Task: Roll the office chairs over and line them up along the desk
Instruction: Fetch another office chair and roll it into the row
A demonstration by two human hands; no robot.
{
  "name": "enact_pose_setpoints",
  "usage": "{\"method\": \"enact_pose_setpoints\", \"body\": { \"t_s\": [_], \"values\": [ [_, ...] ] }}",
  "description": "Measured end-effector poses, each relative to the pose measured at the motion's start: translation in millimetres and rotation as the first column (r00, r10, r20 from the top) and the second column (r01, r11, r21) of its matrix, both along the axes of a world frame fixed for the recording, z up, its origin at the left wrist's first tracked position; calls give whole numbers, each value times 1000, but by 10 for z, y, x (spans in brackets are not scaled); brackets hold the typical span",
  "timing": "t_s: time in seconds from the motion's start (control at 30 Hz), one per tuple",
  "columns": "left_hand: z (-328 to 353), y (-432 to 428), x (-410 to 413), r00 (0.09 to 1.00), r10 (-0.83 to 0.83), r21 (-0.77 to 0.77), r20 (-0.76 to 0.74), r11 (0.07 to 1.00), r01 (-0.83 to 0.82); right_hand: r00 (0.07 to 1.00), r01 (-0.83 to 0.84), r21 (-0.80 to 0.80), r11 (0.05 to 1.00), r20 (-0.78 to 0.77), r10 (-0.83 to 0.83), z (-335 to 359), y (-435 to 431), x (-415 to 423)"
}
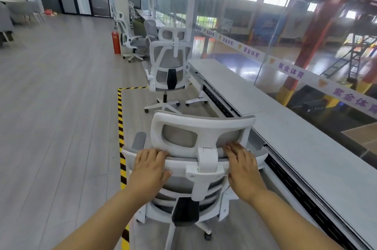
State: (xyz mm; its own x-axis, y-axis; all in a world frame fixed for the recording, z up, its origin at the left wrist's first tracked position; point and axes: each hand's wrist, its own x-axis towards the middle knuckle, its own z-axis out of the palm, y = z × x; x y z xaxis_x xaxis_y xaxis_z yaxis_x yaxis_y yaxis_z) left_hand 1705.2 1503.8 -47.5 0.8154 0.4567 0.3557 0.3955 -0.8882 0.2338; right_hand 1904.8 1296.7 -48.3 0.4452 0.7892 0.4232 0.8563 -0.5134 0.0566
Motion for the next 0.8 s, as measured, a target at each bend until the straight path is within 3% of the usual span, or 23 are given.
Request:
{"method": "enact_pose_setpoints", "body": {
  "t_s": [0.33,0.5,0.8],
  "values": [
    [45,769,1739,997,80,-25,20,997,-80,996,-64,33,997,-60,66,-66,1006,1901],
    [63,1095,2566,989,146,-13,29,989,-146,986,-145,-26,989,-90,142,31,1452,2800],
    [38,1742,3870,973,226,13,41,974,-226,980,-138,-147,979,-165,113,112,2275,4170]
  ]
}}
